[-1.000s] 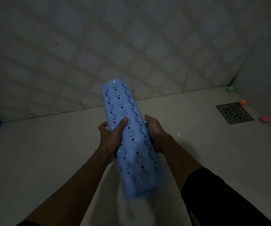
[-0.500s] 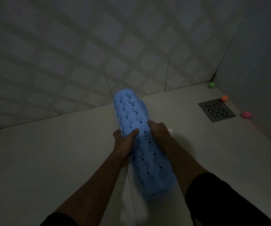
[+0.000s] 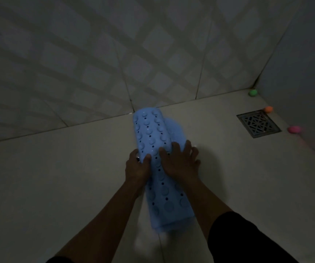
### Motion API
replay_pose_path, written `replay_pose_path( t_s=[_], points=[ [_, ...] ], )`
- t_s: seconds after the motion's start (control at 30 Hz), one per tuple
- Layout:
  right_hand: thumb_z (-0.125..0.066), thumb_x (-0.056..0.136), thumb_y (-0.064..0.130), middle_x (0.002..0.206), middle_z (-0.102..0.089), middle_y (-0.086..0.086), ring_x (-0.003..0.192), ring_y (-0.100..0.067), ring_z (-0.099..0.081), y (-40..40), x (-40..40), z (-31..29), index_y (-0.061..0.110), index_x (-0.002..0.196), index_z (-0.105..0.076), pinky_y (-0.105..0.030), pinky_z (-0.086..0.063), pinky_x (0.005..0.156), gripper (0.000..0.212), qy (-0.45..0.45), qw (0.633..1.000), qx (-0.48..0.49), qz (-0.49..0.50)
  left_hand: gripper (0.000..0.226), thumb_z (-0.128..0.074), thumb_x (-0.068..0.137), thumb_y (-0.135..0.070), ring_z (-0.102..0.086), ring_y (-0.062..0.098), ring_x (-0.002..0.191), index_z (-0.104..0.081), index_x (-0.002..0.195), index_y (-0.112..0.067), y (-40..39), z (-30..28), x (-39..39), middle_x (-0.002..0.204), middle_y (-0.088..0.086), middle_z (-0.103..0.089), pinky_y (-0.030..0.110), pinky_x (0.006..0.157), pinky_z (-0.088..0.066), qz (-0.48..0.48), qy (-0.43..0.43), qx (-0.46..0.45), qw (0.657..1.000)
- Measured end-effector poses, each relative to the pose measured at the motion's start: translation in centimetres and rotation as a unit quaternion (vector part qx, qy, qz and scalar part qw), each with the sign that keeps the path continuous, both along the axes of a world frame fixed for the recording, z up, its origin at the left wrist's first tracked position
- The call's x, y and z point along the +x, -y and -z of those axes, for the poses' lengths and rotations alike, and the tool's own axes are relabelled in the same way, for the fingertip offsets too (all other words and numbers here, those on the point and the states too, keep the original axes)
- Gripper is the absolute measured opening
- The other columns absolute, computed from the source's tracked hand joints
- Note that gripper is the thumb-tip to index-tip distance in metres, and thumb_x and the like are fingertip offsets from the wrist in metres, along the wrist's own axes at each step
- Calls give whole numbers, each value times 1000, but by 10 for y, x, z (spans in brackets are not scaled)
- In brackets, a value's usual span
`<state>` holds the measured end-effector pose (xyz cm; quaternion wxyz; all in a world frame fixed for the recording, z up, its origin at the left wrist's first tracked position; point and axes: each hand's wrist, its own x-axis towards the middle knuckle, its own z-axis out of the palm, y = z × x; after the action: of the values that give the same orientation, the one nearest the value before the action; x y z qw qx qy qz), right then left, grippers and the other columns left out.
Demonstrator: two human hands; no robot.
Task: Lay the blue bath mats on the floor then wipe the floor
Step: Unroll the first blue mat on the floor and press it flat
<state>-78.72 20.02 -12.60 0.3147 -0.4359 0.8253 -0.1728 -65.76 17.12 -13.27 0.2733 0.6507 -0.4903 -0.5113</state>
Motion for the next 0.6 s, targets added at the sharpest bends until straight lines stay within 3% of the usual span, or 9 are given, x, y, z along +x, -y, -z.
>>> replay_pose_path(
  t_s=[0.07, 0.2, 0.27, 0.33, 0.43, 0.47, 0.6],
  points=[
    [-26, 94, 67, 159, -18, -12, 146, -38, -10, 0, 10, 2, 31, 149, -23, -59, -9, 116, 66, -27, 999, -9, -16, 54, -60, 98, -39, -62, 31, 115, -43, 146, -21, -1, 1, 7, 134, 13, -61, 48, 99, -53, -6, 16, -3, 1000],
    [-35, 100, 50, 140, -45, -15, 122, -35, -47, -4, 20, 9, 37, 146, -26, -46, -39, 103, 48, 108, 989, -100, -6, 65, -65, 83, -61, -62, 28, 113, -51, 139, -30, -2, -4, 25, 129, 3, -61, 52, 99, -53, -40, -31, 60, 997],
    [-45, 99, 43, 138, -47, -12, 120, -31, -51, -4, 20, 8, 34, 147, -30, -40, -44, 99, 51, 136, 982, -128, 11, 62, -70, 86, -57, -62, 27, 113, -50, 138, -31, -5, -10, 32, 125, 1, -58, 52, 99, -53, -22, -49, 81, 995],
    [-56, 95, 46, 147, -45, -9, 129, -28, -48, -3, 19, 6, 24, 151, -27, -40, -43, 104, 67, 176, 978, -109, 40, 53, -71, 88, -49, -63, 25, 109, -51, 134, -30, -8, -12, 40, 124, 2, -60, 50, 97, -55, -5, -56, 89, 994],
    [-59, 91, 55, 152, -41, -7, 133, -27, -46, -4, 26, 5, 20, 152, -26, -42, -41, 109, 78, 199, 979, -48, 5, 11, -65, 97, -30, -66, 19, 93, -61, 107, -28, -12, -12, 52, 105, -2, -66, 46, 92, -57, 2, -83, 82, 993],
    [-60, 89, 57, 150, -43, -6, 131, -27, -49, -6, 31, 5, 22, 151, -27, -44, -43, 107, 78, 201, 978, -46, -2, 6, -63, 99, -27, -66, 19, 92, -61, 104, -28, -12, -12, 55, 102, -4, -66, 47, 93, -56, 1, -88, 82, 993],
    [-60, 84, 60, 139, -48, -9, 118, -27, -54, -4, 51, 3, 29, 140, -33, -47, -50, 98, 70, 205, 975, -78, 20, 37, -63, 96, -36, -64, 32, 109, -55, 129, -22, -13, -11, 64, 127, 11, -63, 52, 100, -53, 3, -70, 85, 994]
  ],
)
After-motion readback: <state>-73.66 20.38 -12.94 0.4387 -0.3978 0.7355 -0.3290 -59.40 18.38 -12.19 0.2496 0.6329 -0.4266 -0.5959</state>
